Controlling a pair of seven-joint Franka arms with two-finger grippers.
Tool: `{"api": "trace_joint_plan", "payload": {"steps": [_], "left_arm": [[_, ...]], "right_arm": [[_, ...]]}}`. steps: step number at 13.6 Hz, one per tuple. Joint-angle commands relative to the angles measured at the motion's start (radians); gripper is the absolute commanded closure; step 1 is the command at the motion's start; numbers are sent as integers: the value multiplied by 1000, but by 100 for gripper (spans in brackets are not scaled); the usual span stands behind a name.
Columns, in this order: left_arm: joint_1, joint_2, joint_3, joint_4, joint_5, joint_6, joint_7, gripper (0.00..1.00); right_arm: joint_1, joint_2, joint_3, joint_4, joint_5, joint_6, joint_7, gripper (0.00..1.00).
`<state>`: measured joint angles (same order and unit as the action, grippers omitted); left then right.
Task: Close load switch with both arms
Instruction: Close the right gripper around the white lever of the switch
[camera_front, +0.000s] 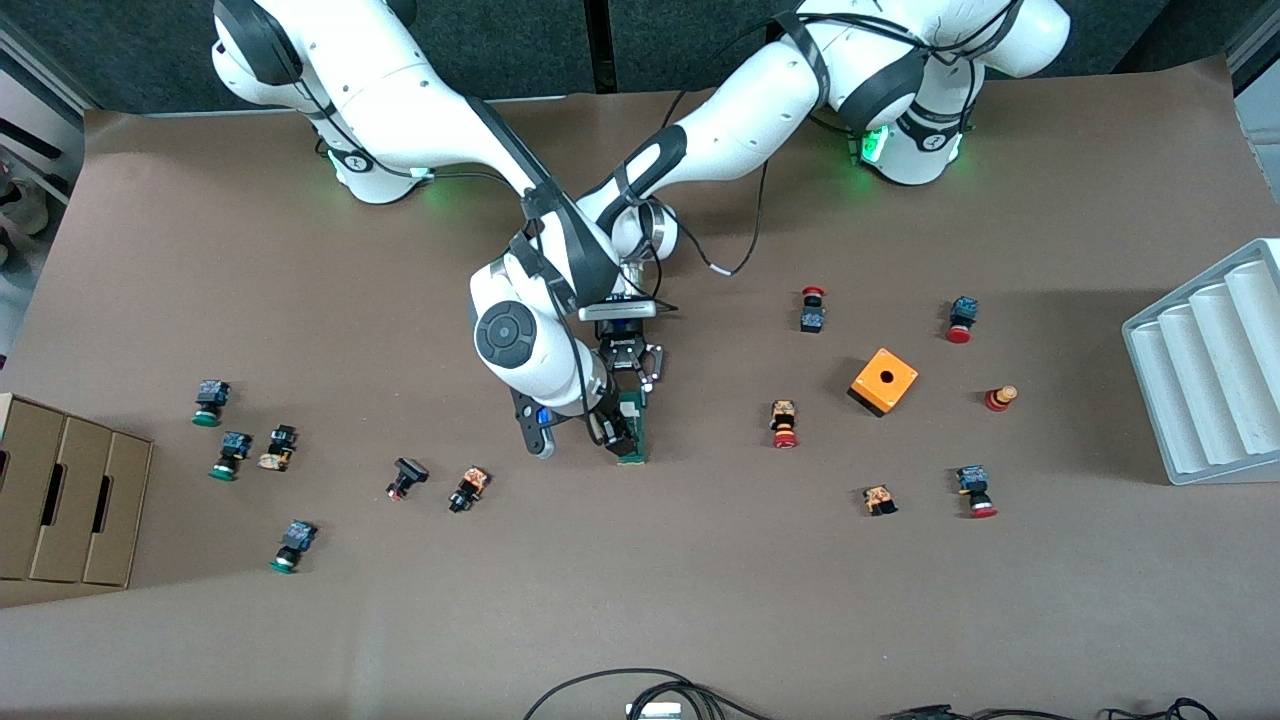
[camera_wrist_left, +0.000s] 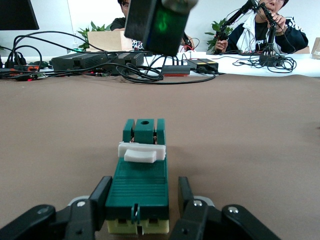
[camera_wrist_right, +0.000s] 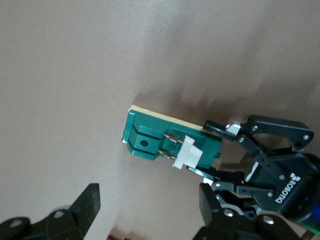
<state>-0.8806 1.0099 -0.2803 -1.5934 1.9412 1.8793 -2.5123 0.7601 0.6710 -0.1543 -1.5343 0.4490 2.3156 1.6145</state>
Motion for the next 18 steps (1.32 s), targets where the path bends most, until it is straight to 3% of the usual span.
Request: {"api": "trace_joint_plan", "payload": {"steps": [1, 18], "left_arm": [[-5, 15, -4, 18, 15, -19, -7, 42], [-5, 15, -4, 17, 13, -17, -3, 42]], "right_arm": [[13, 24, -11, -7, 14, 44, 4, 15], [71, 19, -1, -159, 17, 196, 79, 44]]}}
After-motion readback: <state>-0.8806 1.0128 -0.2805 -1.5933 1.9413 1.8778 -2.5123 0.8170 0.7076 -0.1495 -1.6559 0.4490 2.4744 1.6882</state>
